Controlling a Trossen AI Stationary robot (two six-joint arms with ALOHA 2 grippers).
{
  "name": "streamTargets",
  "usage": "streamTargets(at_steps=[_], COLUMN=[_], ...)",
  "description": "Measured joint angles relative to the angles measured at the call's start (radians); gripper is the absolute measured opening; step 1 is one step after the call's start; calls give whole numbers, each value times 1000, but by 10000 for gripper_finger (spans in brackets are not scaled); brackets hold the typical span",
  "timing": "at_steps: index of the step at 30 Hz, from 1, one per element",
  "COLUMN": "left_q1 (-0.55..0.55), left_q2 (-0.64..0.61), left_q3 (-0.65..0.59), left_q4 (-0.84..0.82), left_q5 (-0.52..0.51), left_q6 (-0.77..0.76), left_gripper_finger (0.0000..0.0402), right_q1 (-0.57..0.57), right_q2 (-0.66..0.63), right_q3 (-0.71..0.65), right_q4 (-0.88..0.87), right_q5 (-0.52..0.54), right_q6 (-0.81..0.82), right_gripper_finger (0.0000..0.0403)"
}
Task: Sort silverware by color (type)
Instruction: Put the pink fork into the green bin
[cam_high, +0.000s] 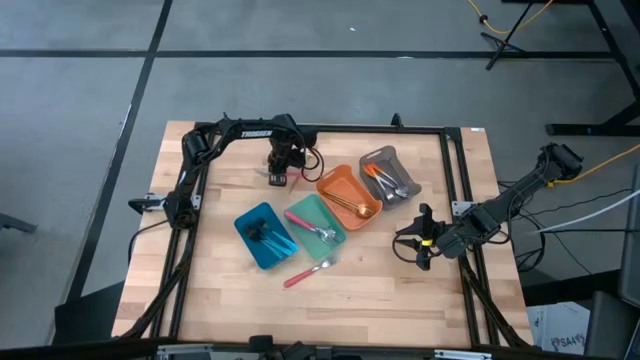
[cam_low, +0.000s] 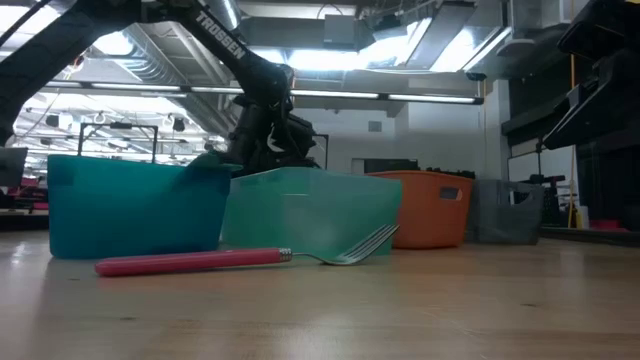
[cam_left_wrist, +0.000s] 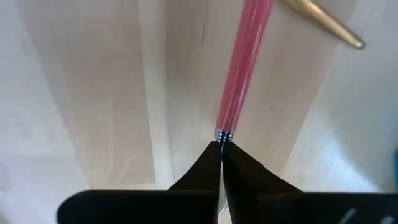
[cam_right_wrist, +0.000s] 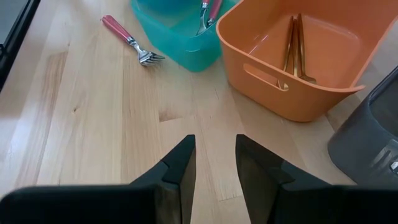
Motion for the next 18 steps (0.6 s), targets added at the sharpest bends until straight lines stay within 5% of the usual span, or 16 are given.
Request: streamTargets(at_steps=[18], left_q1=[-1], left_q2=[-291], left_q3=[0], left_q4=[9], left_q5=[34], left_q6=[-194], left_gripper_finger=[0], right_q1=[0], right_q2=[0], right_q3=[0], right_q4=[-8], right_q5=[0], right_q6=[0], right_gripper_finger=[106])
